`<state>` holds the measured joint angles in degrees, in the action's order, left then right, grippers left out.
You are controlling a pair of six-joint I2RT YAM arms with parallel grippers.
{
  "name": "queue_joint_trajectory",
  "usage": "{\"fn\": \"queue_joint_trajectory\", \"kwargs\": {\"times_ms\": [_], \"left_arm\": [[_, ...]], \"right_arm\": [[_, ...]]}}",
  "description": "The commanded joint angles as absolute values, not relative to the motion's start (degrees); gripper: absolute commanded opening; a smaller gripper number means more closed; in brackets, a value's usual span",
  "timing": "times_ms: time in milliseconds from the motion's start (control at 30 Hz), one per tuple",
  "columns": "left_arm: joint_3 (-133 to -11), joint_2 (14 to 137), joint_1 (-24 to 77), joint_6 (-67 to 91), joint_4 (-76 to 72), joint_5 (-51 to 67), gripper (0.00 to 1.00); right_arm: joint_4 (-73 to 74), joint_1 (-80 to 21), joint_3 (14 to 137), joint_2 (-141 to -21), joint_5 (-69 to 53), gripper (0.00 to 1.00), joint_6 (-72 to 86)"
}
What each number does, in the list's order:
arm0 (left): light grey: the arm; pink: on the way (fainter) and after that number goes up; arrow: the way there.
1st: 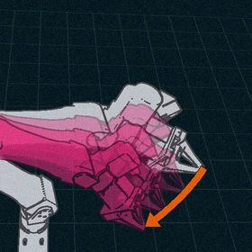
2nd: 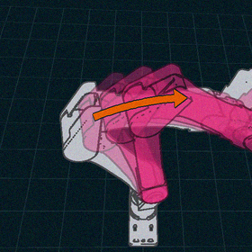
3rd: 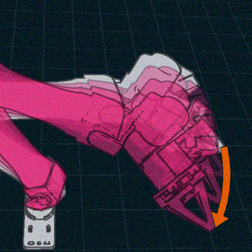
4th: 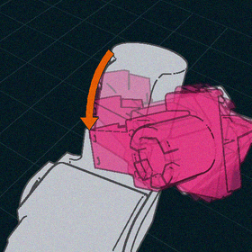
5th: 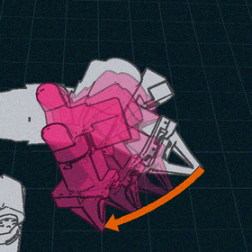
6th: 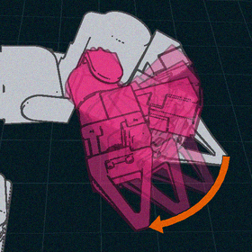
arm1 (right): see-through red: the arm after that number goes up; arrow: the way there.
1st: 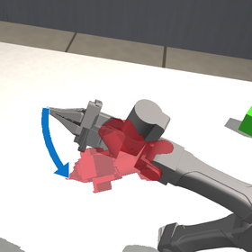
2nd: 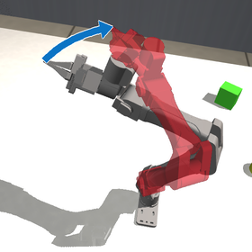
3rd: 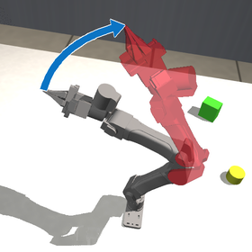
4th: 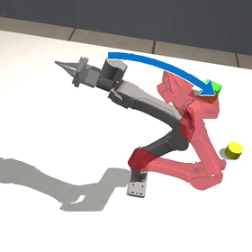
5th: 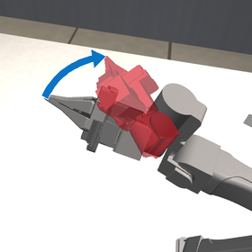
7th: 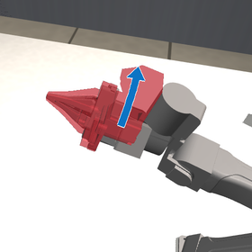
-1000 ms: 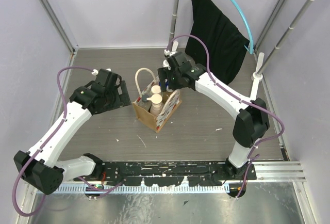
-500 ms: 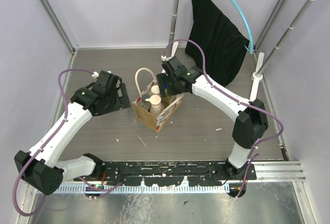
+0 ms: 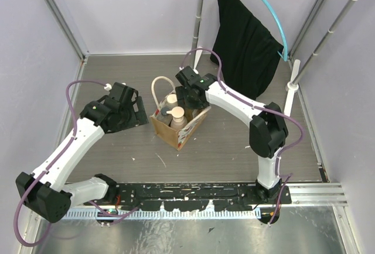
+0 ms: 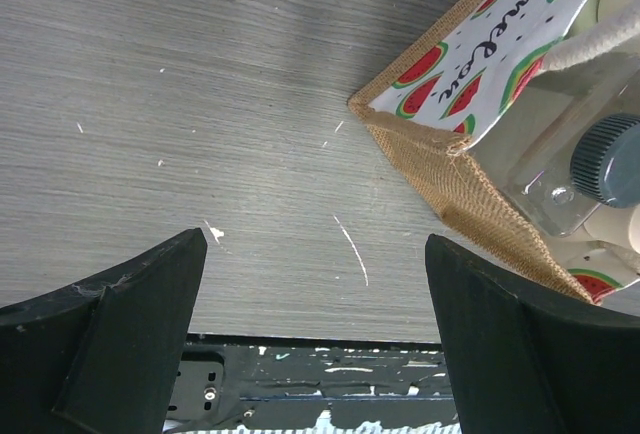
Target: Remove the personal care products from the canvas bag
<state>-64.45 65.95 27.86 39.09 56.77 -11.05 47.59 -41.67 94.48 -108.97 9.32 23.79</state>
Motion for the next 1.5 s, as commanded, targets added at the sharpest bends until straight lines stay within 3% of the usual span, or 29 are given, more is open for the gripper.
{"fn": "queue_joint_trajectory", "kwargs": {"times_ms": [0, 300, 467, 600, 733, 900, 1467], "left_arm": [[-62.91, 64.60, 27.75, 39.46, 56.37, -11.02, 0.98], [-62.38, 64.73, 27.74, 39.46, 56.19, -10.50, 0.98], [-62.12, 64.81, 27.71, 39.46, 55.83, -9.93, 0.98], [-62.62, 65.05, 27.71, 39.30, 56.45, -9.84, 0.98], [-62.99, 64.82, 27.72, 38.98, 56.92, -10.34, 0.98], [-63.32, 64.86, 27.70, 38.85, 56.99, -10.68, 0.98], [-63.96, 65.74, 27.69, 38.94, 57.04, -10.26, 0.98]], "right_arm": [[47.48, -42.17, 99.95, -110.63, 16.35, 0.75, 27.02], [48.28, -41.43, 100.47, -109.14, 29.06, 0.55, 30.48], [45.06, -40.79, 97.61, -108.32, 27.59, 0.61, 31.37], [43.38, -40.74, 96.44, -109.33, 26.41, 0.61, 31.55], [41.41, -40.69, 95.81, -108.58, 26.37, 0.45, 31.30], [40.08, -40.69, 98.47, -104.24, 27.11, 0.32, 29.03], [46.58, -40.75, 121.64, -100.04, 29.23, 0.27, 18.71]]}}
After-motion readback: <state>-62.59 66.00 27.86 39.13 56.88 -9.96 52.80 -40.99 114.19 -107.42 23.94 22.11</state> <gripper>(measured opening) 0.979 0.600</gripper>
